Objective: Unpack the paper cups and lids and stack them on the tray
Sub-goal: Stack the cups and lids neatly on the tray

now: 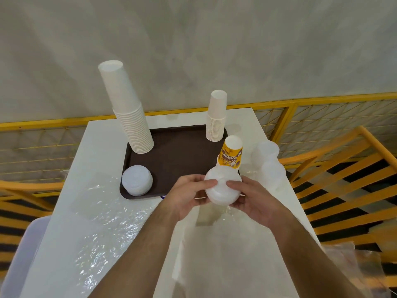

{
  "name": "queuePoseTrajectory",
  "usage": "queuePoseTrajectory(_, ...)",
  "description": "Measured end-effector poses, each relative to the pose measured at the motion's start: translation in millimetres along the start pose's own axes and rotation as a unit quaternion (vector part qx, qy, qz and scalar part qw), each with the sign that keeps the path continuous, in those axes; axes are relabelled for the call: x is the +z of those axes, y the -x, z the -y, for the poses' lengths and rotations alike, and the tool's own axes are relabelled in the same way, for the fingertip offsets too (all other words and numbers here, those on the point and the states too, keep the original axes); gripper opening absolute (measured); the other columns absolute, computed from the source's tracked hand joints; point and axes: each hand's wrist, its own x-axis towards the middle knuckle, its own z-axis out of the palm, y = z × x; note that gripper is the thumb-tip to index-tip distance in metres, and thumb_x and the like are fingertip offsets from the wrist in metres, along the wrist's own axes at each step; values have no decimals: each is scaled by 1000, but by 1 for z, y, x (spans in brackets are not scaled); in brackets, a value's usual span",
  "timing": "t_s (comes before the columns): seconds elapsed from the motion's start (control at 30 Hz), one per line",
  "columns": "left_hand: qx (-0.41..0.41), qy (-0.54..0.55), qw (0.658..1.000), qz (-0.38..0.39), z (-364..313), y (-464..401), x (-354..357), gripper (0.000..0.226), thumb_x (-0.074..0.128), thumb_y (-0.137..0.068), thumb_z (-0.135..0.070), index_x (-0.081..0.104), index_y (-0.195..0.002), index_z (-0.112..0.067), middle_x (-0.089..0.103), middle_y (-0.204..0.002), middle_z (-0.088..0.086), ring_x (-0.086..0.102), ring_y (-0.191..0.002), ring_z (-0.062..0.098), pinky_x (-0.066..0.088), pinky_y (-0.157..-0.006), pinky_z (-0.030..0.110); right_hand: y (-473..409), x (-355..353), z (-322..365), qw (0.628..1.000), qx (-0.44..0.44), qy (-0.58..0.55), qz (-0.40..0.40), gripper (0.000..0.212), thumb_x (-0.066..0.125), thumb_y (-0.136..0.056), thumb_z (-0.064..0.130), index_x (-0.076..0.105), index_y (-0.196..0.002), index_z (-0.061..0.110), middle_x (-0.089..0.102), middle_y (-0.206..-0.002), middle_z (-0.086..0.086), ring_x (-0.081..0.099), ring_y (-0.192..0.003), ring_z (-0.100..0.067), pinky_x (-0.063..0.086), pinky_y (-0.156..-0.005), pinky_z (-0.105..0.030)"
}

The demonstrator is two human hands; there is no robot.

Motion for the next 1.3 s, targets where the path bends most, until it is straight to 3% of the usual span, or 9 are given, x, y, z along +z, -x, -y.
queuePoseTrajectory(0.13, 42, 0, 999, -19, -17, 6, -31, 34, 74, -87, -18, 67, -118, -5, 73, -113, 12, 72, -101, 24, 60, -85, 35, -22, 44, 3, 999, -25, -3, -28, 37, 71, -88, 14, 63, -123, 14, 71, -120, -8, 68, -110, -28, 59, -80, -36)
queuePoseTrajectory(0.27, 92, -172, 974, -118, -33, 4, -67, 41, 58, -98, -40, 58, -134, -20, 62, -128, -7, 56, -118, 13, 45, -103, 32, -75, 87, 11, 996, -7, -2, -89, 59, 78, -82, 18, 54, -136, 15, 60, -131, -9, 59, -117, -31, 59, -78, -38)
queuePoseTrajectory(0.37, 145, -400, 875, -232, -28, -8, -109, 47, 58, -97, -38, 52, -141, -22, 48, -144, 0, 45, -132, 20, 38, -109, 36, -125, 111, 20, 992, -1, 16, -121, 66, 80, -80, 22, 51, -139, 17, 54, -133, -8, 54, -120, -30, 57, -86, -39)
queuePoseTrajectory(0.47, 135, -588, 756, -254, -11, -17, -145, 50, 56, -96, -35, 46, -144, -22, 37, -153, 3, 34, -140, 24, 32, -114, 42, -172, 131, 19, 986, 26, 59, -151, 66, 81, -79, 29, 52, -138, 19, 53, -132, -7, 53, -117, -27, 52, -81, -34)
queuePoseTrajectory(0.67, 119, -718, 662, -183, 19, -25, -174, 55, 48, -97, -35, 32, -148, -25, 24, -158, 2, 20, -147, 23, 17, -117, 46, -245, 158, 17, 980, 59, 77, -175, 64, 81, -81, 30, 52, -136, 16, 56, -129, -9, 56, -114, -24, 50, -69, -28)
queuePoseTrajectory(0.8, 167, -712, 659, -177, 28, -31, -186, 56, 80, -64, -31, 66, -116, -20, 62, -125, 7, 61, -115, 29, 50, -89, 51, -281, 168, 23, 977, 43, 78, -194, 61, 81, -81, 29, 54, -133, 12, 57, -126, -10, 58, -111, -24, 52, -71, -29)
queuePoseTrajectory(0.9, 210, -701, 658, -179, 28, -35, -193, 59, 88, -48, -29, 71, -104, -18, 69, -110, 7, 69, -97, 28, 58, -72, 41, -294, 174, 29, 973, 25, 105, -206, 60, 76, -87, 28, 47, -135, 10, 53, -124, -9, 55, -114, -25, 54, -83, -33)
queuePoseTrajectory(1.17, 216, -684, 679, -156, 23, -34, -198, 57, 86, -48, -27, 72, -102, -17, 69, -111, 8, 69, -97, 29, 59, -70, 37, -301, 191, 36, 945, 56, 195, -255, 61, 73, -87, 29, 49, -140, 14, 47, -143, -10, 48, -127, -29, 54, -94, -42)
queuePoseTrajectory(1.3, 214, -673, 689, -164, 15, -33, -195, 45, 65, -62, -26, 71, -104, -13, 65, -115, 10, 66, -101, 32, 56, -75, 41, -290, 191, 37, 948, 44, 159, -271, 76, 73, -84, 40, 41, -148, 17, 39, -150, -8, 43, -133, -29, 47, -104, -45)
